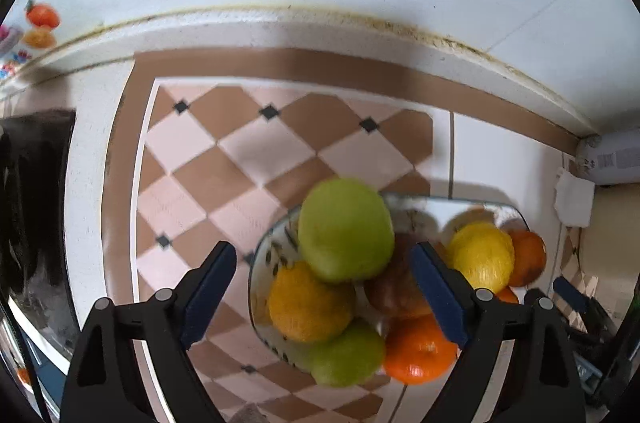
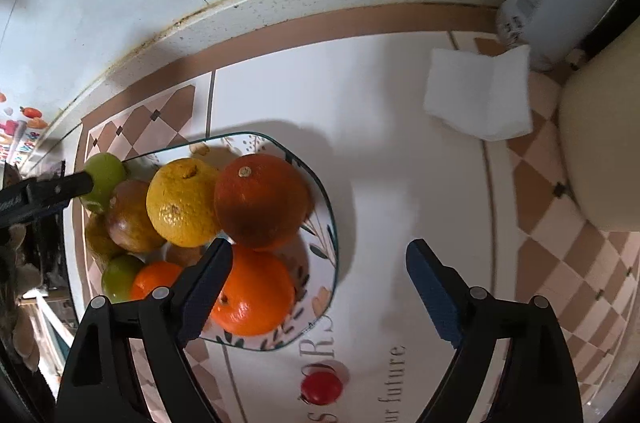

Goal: Organize fruits
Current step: 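Lift both open tools away from the plate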

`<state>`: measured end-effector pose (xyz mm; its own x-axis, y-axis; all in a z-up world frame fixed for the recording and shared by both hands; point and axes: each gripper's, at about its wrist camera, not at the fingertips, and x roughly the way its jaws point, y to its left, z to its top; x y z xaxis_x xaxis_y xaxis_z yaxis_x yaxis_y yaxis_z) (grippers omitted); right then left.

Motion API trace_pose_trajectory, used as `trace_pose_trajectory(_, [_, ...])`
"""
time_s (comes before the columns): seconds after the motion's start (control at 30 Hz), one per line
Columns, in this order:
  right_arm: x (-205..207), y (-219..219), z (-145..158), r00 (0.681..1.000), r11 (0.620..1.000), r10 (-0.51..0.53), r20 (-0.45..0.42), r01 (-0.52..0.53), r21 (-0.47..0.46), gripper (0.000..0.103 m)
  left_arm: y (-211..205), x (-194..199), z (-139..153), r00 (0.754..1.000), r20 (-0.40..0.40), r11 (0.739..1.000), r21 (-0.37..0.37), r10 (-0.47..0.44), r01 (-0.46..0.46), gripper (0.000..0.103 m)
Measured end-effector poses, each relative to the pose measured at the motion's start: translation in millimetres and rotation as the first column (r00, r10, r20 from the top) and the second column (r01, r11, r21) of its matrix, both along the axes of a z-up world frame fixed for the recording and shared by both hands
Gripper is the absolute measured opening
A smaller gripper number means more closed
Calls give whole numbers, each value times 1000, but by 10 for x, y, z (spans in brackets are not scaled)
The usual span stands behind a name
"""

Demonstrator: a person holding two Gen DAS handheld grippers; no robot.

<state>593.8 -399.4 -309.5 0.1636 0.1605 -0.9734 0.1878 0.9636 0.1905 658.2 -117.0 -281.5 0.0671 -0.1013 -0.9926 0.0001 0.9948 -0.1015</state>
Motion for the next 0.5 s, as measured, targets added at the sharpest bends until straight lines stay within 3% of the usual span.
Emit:
trace_pose_trajectory(0.23, [-355,175,376,997,997,26,75,-20,-77,91,-32,-638,262,994,110,997,77,-22,13,89])
trace_pose_trajectory(0.5, [-925,521,859,983,990,63,172,-40,-134,91,89,-1331,695,965,256,992,127,-58,26,89])
